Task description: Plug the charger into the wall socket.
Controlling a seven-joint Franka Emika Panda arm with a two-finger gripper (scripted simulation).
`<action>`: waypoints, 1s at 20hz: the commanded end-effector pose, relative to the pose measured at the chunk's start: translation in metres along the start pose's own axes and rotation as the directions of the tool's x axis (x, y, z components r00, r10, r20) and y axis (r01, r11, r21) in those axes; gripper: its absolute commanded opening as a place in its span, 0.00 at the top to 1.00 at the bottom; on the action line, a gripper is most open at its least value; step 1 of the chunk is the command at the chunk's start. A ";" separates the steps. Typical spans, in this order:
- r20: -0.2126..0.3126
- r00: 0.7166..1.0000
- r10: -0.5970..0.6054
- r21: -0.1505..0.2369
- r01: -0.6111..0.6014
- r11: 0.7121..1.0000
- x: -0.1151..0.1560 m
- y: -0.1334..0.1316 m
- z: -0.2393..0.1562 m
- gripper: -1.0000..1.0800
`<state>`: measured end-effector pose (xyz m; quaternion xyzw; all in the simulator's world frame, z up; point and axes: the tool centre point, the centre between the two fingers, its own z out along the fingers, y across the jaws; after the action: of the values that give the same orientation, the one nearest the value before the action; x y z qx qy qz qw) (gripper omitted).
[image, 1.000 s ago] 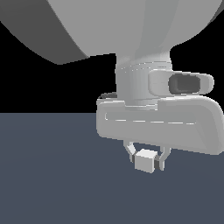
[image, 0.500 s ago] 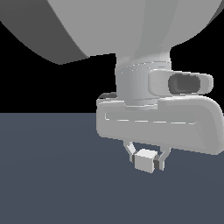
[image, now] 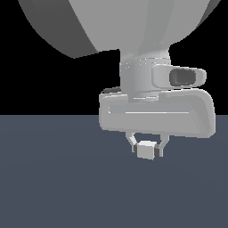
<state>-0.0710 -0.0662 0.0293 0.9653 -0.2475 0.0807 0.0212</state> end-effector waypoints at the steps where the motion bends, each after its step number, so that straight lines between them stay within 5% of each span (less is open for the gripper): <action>1: -0.002 0.999 -0.043 0.007 0.043 0.999 0.012 -0.005 -0.007 1.00; 11: -0.008 0.966 -0.260 0.044 0.260 0.965 0.066 -0.039 -0.041 1.00; 20: -0.012 0.932 -0.361 0.062 0.361 0.930 0.088 -0.060 -0.057 1.00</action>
<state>0.0228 -0.0518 0.0980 0.9940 -0.0698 0.0838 0.0059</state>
